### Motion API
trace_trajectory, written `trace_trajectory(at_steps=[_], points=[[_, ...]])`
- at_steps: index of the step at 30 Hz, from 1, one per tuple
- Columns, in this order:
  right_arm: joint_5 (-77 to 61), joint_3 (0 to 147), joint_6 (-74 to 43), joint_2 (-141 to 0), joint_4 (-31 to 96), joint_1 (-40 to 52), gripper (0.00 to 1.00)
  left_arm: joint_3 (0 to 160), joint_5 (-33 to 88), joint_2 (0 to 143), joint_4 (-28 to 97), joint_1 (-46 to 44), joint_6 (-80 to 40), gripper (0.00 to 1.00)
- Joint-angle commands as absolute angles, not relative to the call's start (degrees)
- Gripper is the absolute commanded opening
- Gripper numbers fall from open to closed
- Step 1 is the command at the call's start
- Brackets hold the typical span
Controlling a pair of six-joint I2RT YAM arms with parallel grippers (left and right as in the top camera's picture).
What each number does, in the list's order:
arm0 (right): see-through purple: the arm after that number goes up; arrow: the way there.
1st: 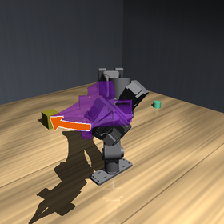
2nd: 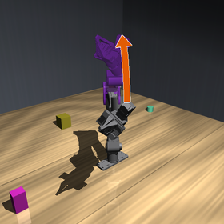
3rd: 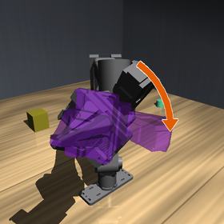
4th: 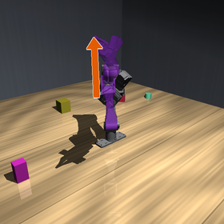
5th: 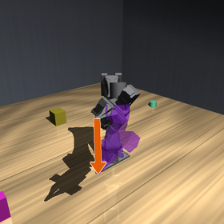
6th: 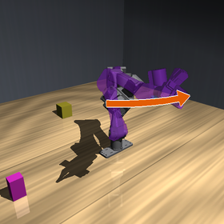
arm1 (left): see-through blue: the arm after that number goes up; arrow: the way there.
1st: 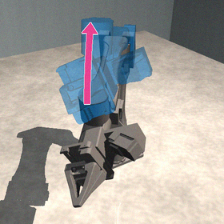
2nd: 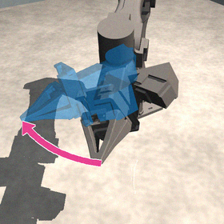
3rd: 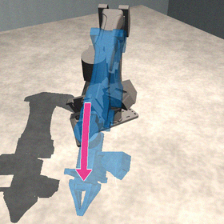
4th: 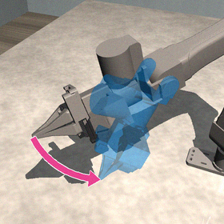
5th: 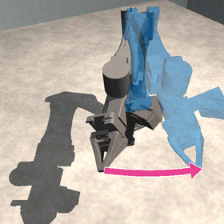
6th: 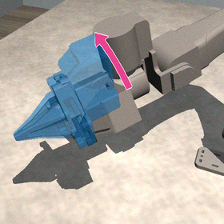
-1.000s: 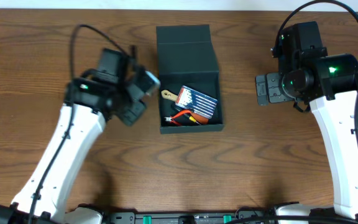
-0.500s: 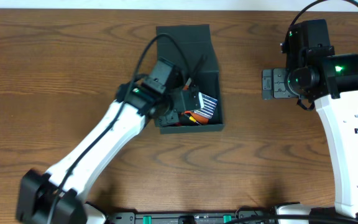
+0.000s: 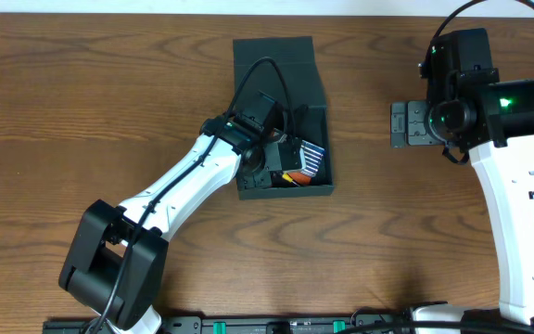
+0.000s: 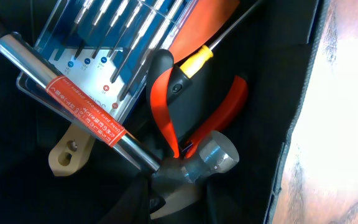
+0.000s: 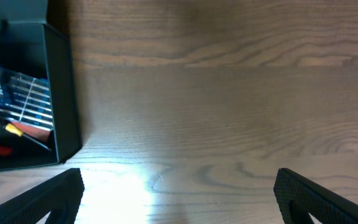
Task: Pack container
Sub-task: 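Carry the hammer into the green box and open the left gripper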
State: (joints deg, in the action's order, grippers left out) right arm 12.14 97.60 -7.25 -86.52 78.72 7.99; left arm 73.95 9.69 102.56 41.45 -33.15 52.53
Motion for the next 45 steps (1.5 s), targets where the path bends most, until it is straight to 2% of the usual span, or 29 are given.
trace_trajectory(at_steps=[1, 21, 22, 24, 28, 29, 32, 45], points=[[12.84, 97.58, -8.32, -86.56, 78.41, 7.46, 0.99, 74.98, 9.41, 102.54, 41.87, -33.19, 52.93, 0.06], [12.82, 97.58, -8.32, -86.56, 78.04, 7.46, 0.99, 74.43, 3.62, 102.63, 43.62, -33.15, 53.1, 0.07], [12.82, 97.58, -8.34, -86.56, 78.04, 7.46, 0.99, 74.43, 3.62, 102.63, 43.62, -33.15, 53.08, 0.17], [12.82, 97.58, -8.32, -86.56, 78.08, 7.46, 0.99, 74.43, 3.62, 102.63, 43.62, -33.19, 53.08, 0.54], [12.84, 97.58, -8.32, -86.56, 78.06, 7.46, 0.99, 74.43, 3.62, 102.63, 43.59, -33.19, 53.08, 0.89], [12.84, 97.58, -8.32, -86.56, 78.08, 7.46, 0.99, 74.43, 3.62, 102.63, 43.59, -33.19, 53.06, 0.94], [12.84, 97.58, -8.32, -86.56, 78.11, 7.46, 0.99, 74.43, 3.6, 102.63, 43.59, -33.19, 53.04, 1.0], [12.86, 97.58, -8.1, -86.56, 77.97, 7.46, 0.99, 74.46, 3.55, 96.99, 43.64, -33.19, 50.02, 0.99]])
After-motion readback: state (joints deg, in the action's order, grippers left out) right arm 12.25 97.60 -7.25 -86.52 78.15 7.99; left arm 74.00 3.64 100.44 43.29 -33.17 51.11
